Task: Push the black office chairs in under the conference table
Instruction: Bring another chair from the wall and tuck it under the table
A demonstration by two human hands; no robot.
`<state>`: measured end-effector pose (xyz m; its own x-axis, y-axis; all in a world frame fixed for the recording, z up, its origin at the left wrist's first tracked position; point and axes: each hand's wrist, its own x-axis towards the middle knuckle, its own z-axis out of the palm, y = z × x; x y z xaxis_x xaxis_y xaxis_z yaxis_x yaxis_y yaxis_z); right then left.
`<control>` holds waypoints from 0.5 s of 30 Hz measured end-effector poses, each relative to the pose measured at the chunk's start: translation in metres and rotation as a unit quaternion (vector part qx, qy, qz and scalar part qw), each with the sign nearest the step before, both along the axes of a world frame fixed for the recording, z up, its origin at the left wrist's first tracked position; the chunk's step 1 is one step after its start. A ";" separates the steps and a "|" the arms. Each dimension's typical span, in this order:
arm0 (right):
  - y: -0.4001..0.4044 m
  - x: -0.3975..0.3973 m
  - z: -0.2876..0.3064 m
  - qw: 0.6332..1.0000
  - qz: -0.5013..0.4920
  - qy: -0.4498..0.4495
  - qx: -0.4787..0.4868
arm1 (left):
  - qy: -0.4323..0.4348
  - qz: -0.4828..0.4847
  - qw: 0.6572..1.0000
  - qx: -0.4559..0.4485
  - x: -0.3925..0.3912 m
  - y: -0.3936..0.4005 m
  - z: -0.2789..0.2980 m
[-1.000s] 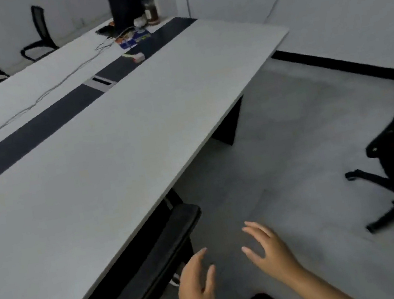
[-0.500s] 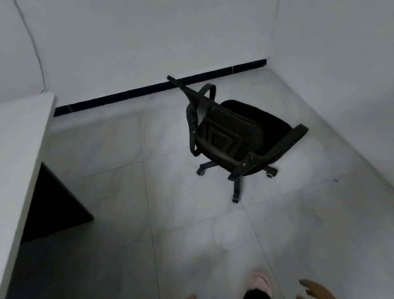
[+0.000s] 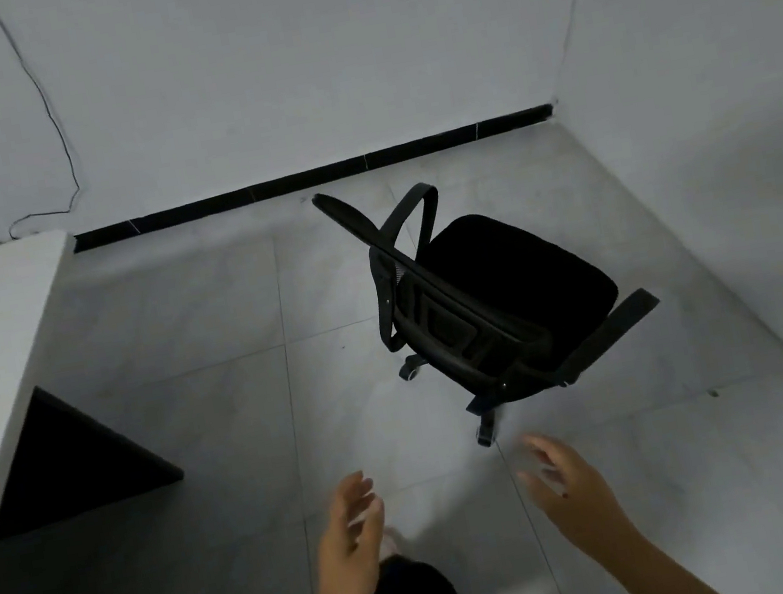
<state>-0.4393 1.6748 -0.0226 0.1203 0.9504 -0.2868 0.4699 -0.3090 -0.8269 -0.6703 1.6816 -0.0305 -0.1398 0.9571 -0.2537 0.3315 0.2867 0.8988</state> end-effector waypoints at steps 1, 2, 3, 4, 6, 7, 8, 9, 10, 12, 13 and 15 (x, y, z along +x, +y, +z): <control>0.011 -0.002 -0.005 1.000 -0.002 0.001 -0.008 | 0.000 -0.002 1.000 -0.009 -0.006 0.012 -0.005; 0.021 -0.004 -0.009 1.000 -0.014 0.005 -0.018 | 0.000 -0.002 1.000 -0.019 -0.012 0.027 -0.010; 0.033 -0.006 -0.014 0.999 -0.034 0.011 -0.026 | -0.004 0.000 1.000 -0.026 -0.019 0.043 -0.016; 0.045 -0.010 -0.018 0.998 -0.054 0.017 -0.034 | -0.007 -0.002 0.999 -0.034 -0.026 0.062 -0.021; 0.074 -0.024 -0.024 0.995 -0.086 0.017 -0.043 | -0.011 -0.031 0.998 -0.048 -0.039 0.107 -0.027; 0.090 -0.034 -0.024 0.994 -0.100 0.015 -0.048 | -0.011 -0.053 0.997 -0.054 -0.046 0.132 -0.026; 0.107 -0.045 -0.021 0.992 -0.115 0.015 -0.050 | -0.009 -0.078 0.995 -0.055 -0.052 0.158 -0.023; 0.123 -0.056 -0.017 0.991 -0.126 0.016 -0.044 | -0.005 -0.105 0.993 -0.047 -0.057 0.184 -0.017; 0.138 -0.068 -0.012 0.991 -0.133 0.014 -0.033 | 0.002 -0.135 0.990 -0.034 -0.062 0.208 -0.009; 0.164 -0.088 0.000 0.990 -0.140 -0.019 0.004 | 0.026 -0.195 0.980 0.008 -0.069 0.257 0.009; 0.174 -0.094 0.008 0.987 -0.149 -0.048 0.030 | 0.040 -0.223 0.974 0.030 -0.071 0.281 0.017; 0.191 -0.101 0.024 0.962 -0.199 -0.149 0.110 | 0.073 -0.271 0.957 0.072 -0.070 0.323 0.028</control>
